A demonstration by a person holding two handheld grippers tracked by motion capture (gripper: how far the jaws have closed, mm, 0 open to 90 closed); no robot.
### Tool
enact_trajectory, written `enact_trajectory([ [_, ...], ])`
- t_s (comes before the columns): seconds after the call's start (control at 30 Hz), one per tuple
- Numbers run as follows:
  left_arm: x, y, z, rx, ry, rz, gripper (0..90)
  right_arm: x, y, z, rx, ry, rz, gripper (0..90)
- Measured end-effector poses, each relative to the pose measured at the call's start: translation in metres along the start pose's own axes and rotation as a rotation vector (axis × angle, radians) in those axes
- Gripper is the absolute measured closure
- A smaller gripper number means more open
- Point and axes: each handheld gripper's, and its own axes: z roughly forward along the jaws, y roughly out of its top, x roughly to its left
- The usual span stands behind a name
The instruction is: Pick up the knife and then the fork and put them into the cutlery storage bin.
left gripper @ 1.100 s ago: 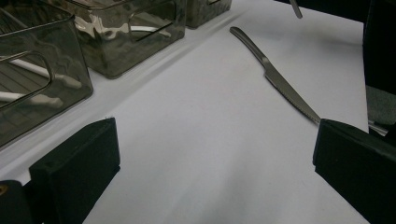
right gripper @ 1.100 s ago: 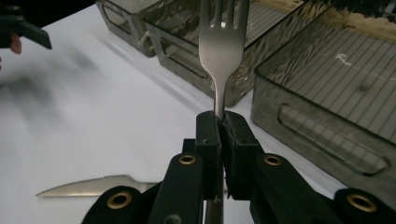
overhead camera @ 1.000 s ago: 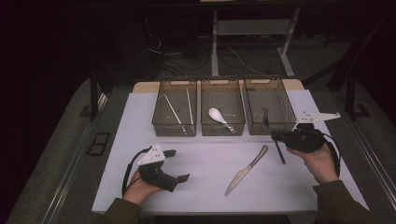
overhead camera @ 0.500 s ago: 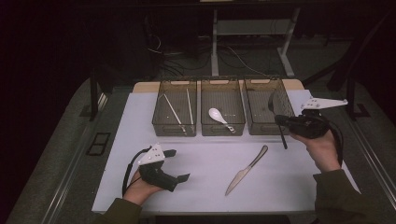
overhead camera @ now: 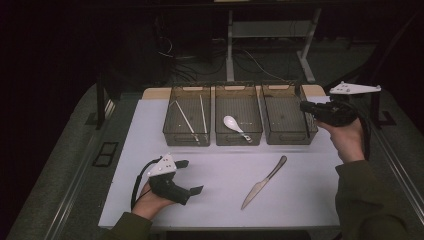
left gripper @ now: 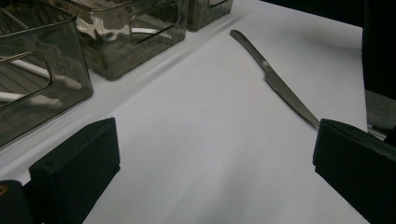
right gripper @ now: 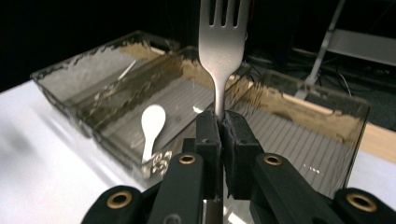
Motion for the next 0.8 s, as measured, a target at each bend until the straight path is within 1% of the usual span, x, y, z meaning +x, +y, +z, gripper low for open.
enact_trajectory([
  [0.2,0.000,0.000,0.000,-0.001,-0.003,0.000,0.0,-0.012,0.012,0.011,-0.016,-0.030,-0.004,84.9],
  [0.27,0.000,0.000,0.000,-0.002,-0.002,-0.001,0.0,-0.017,0.014,0.016,-0.016,-0.033,0.003,84.9],
  [0.4,0.000,0.000,0.000,-0.002,-0.003,-0.002,0.0,-0.027,0.016,0.024,-0.014,-0.054,0.016,84.9],
  [0.53,0.000,0.000,0.000,-0.002,-0.004,-0.002,0.0,-0.036,0.013,0.033,0.005,-0.069,0.031,84.9],
  [0.7,0.000,0.000,0.000,-0.002,-0.006,-0.002,0.0,-0.045,0.003,0.042,0.063,-0.101,0.038,84.9],
  [0.8,0.000,0.000,0.000,-0.002,-0.006,-0.006,0.0,-0.050,-0.005,0.045,0.085,-0.106,0.050,84.9],
])
